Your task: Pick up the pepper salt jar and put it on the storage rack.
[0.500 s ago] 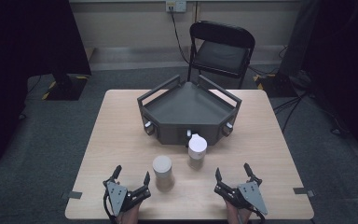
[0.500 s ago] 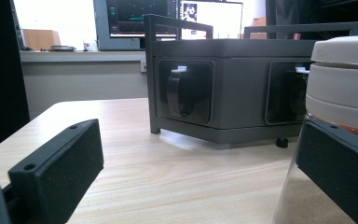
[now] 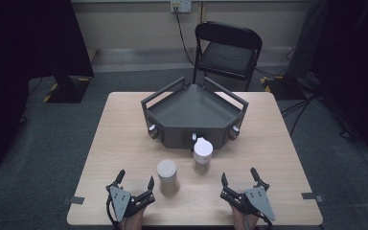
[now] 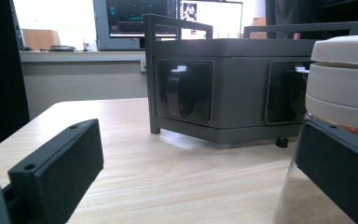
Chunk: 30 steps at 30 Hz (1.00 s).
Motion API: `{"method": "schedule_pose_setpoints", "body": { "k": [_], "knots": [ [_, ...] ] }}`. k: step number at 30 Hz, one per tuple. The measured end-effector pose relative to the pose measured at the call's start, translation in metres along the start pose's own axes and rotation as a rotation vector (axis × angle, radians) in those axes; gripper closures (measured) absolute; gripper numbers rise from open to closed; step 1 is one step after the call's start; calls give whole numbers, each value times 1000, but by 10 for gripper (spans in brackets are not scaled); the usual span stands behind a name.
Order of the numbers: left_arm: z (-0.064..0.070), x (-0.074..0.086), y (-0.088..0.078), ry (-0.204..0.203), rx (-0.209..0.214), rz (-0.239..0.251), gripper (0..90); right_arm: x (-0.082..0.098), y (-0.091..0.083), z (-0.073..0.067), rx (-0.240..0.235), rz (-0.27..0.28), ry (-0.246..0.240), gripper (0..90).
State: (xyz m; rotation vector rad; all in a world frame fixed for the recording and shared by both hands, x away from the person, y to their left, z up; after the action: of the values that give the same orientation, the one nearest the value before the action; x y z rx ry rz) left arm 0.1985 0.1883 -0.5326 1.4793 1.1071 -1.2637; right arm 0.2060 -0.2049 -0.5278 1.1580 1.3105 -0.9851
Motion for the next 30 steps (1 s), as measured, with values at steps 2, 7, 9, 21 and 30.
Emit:
{"method": "schedule_pose_setpoints", "body": {
  "k": [2,7,9,21,30],
  "knots": [
    [0,0,0,0,1,0,0,0,0,0,2,0,0,10],
    [0,0,0,0,0,0,0,0,0,0,1,0,0,10],
    [0,0,0,0,0,0,0,0,0,0,0,0,0,10],
    [0,0,0,8,2,-1,0,0,0,0,3,0,-1,10],
    [-1,-1,-1,3,17,-6,0,0,0,0,3,0,-1,10]
  ]
}}
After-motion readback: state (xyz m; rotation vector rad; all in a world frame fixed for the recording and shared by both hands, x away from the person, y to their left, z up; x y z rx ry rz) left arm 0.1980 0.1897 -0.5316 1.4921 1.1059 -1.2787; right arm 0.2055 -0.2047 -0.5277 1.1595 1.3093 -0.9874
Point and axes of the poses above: each handheld gripper's, and its own axes: y roughly forward along the jaws, x roughly out of its underside, z roughly to its right, the point moved 6 cm from there along y, roughly forward along the jaws, and after that the axes turned 6 degrees about y, right-handed, at the moved point
